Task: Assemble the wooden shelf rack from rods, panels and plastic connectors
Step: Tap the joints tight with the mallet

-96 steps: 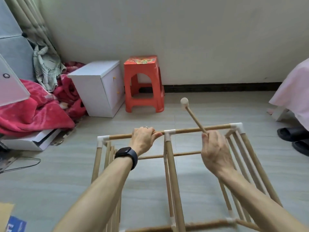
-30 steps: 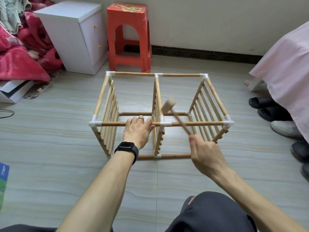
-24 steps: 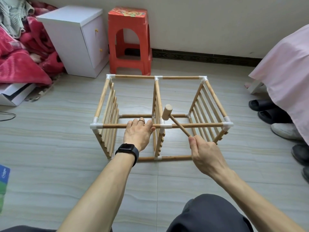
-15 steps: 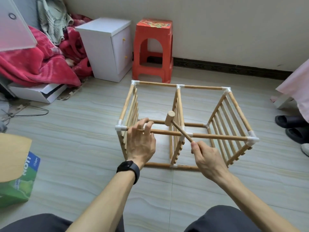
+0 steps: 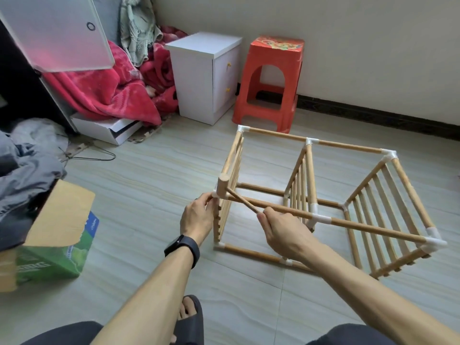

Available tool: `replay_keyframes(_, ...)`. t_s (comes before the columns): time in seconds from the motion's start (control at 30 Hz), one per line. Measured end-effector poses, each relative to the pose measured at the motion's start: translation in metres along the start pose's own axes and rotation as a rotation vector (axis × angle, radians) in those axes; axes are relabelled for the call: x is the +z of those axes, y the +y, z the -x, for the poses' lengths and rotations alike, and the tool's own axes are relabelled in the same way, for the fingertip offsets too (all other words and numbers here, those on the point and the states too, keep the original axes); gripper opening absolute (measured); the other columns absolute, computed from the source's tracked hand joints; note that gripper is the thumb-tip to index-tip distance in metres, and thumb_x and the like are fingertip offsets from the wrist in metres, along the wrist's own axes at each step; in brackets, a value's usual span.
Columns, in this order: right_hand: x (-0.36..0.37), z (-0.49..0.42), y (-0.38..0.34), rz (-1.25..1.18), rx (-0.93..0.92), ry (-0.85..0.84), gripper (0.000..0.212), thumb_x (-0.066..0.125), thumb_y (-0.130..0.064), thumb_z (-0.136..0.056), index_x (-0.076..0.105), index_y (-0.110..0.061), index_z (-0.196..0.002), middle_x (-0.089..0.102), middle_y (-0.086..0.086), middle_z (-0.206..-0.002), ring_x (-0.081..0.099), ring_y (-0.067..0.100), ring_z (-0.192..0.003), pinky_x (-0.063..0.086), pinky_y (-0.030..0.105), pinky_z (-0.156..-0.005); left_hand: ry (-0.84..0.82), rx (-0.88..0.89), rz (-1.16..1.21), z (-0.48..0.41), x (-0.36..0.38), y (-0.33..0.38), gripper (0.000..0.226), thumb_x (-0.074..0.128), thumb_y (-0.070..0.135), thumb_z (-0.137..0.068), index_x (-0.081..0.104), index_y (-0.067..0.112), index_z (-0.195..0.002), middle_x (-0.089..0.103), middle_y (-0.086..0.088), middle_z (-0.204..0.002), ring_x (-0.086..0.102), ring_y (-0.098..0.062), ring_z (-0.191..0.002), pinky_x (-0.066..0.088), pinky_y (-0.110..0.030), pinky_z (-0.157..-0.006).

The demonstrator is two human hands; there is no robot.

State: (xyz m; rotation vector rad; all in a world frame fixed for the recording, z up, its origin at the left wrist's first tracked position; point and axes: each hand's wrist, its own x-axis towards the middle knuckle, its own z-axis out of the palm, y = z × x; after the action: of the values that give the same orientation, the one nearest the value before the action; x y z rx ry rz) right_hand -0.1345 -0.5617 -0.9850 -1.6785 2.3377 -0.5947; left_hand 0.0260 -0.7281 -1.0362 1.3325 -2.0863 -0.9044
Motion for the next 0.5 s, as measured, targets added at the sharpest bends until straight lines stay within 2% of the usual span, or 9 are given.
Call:
replay_keyframes(0.07, 0.004, -0.0047, 0.0009, -0.035, -0.052, 0.082, 0.037, 0.023, -0.056, -0.103, 0.038, -0.031, -0.08, 0.053, -0.004, -0.059, 0.052, 0.015, -0.053, 0.038, 0.036, -0.049, 0.0, 0.021, -0.003, -0.002, 0.0023, -0.0029, 0.031, 0.046, 0.043, -0.106, 0.067, 0.026, -0.122, 0.074, -0.002, -0.1, 0.066, -0.025, -0.095, 0.053, -0.037, -0.073)
replay_keyframes(0.13, 0.0048, -0.006, -0.0009, -0.09, -0.131, 0.196, 0.033, 0.022, -0.054, -0.104, 0.035, -0.033, -0.081, 0.046, -0.009, -0.054, 0.051, 0.012, -0.052, 0.033, 0.024, -0.046, 0.002, 0.051, 0.001, -0.0014, 0.0046, -0.0041, 0.031, 0.045, 0.042, -0.106, 0.066, 0.025, -0.122, 0.071, 0.0, -0.09, 0.065, -0.023, -0.083, 0.048, -0.031, -0.063)
replay_keyframes(0.17, 0.0043, -0.0071, -0.0004, -0.072, -0.146, 0.211, 0.033, 0.022, -0.053, -0.104, 0.033, -0.033, -0.08, 0.043, -0.01, -0.053, 0.05, 0.011, -0.049, 0.032, 0.023, -0.045, 0.001, 0.047, 0.008, -0.0015, 0.0056, -0.0042, 0.032, 0.045, 0.043, -0.106, 0.066, 0.025, -0.123, 0.07, 0.0, -0.086, 0.064, -0.022, -0.08, 0.045, -0.03, -0.061)
replay_keyframes(0.2, 0.0032, -0.0089, 0.0, -0.016, -0.127, 0.189, 0.035, 0.022, -0.053, -0.104, 0.033, -0.032, -0.078, 0.044, -0.01, -0.054, 0.048, 0.011, -0.047, 0.032, 0.022, -0.045, 0.003, 0.028, 0.013, -0.002, 0.0059, -0.0037, 0.033, 0.044, 0.045, -0.106, 0.066, 0.027, -0.123, 0.07, 0.0, -0.087, 0.063, -0.022, -0.08, 0.045, -0.03, -0.061)
replay_keyframes(0.3, -0.0002, -0.0116, 0.0006, 0.046, -0.049, 0.133, 0.037, 0.022, -0.055, -0.101, 0.032, -0.032, -0.074, 0.044, -0.009, -0.055, 0.042, 0.012, -0.047, 0.033, 0.037, -0.05, 0.006, -0.018, 0.004, -0.0024, 0.0073, -0.0015, 0.034, 0.042, 0.047, -0.106, 0.064, 0.029, -0.123, 0.071, 0.003, -0.09, 0.063, -0.02, -0.082, 0.048, -0.031, -0.063)
replay_keyframes(0.33, -0.0009, -0.0115, -0.0004, -0.006, -0.066, 0.181, 0.035, 0.021, -0.055, -0.101, 0.033, -0.033, -0.076, 0.043, -0.009, -0.053, 0.041, 0.013, -0.044, 0.031, 0.036, -0.048, 0.005, -0.003, -0.002, -0.0021, 0.0078, -0.0012, 0.033, 0.042, 0.045, -0.106, 0.064, 0.028, -0.123, 0.069, 0.004, -0.085, 0.061, -0.016, -0.076, 0.045, -0.028, -0.058)
replay_keyframes(0.4, -0.0025, -0.0103, -0.0047, -0.077, -0.103, 0.217, 0.033, 0.021, -0.053, -0.103, 0.035, -0.033, -0.081, 0.042, -0.008, -0.049, 0.043, 0.017, -0.041, 0.026, 0.025, -0.042, 0.01, 0.018, -0.007, -0.0011, 0.0076, -0.0001, 0.032, 0.043, 0.043, -0.107, 0.065, 0.025, -0.122, 0.063, 0.007, -0.075, 0.056, -0.01, -0.066, 0.036, -0.024, -0.051)
replay_keyframes(0.43, -0.0028, -0.0106, -0.0059, -0.046, -0.108, 0.186, 0.034, 0.021, -0.053, -0.104, 0.034, -0.032, -0.08, 0.043, -0.007, -0.05, 0.045, 0.016, -0.041, 0.025, 0.022, -0.041, 0.009, 0.012, -0.003, -0.0009, 0.0073, 0.0, 0.033, 0.042, 0.044, -0.106, 0.064, 0.025, -0.122, 0.063, 0.007, -0.075, 0.056, -0.012, -0.067, 0.035, -0.025, -0.052)
replay_keyframes(0.5, -0.003, -0.0123, -0.0062, 0.104, -0.063, 0.078, 0.04, 0.02, -0.055, -0.103, 0.034, -0.03, -0.075, 0.048, -0.006, -0.056, 0.047, 0.012, -0.045, 0.028, 0.027, -0.043, 0.005, -0.02, -0.003, -0.0012, 0.0071, 0.0002, 0.035, 0.041, 0.048, -0.106, 0.064, 0.027, -0.122, 0.065, 0.006, -0.081, 0.057, -0.017, -0.073, 0.038, -0.027, -0.058)
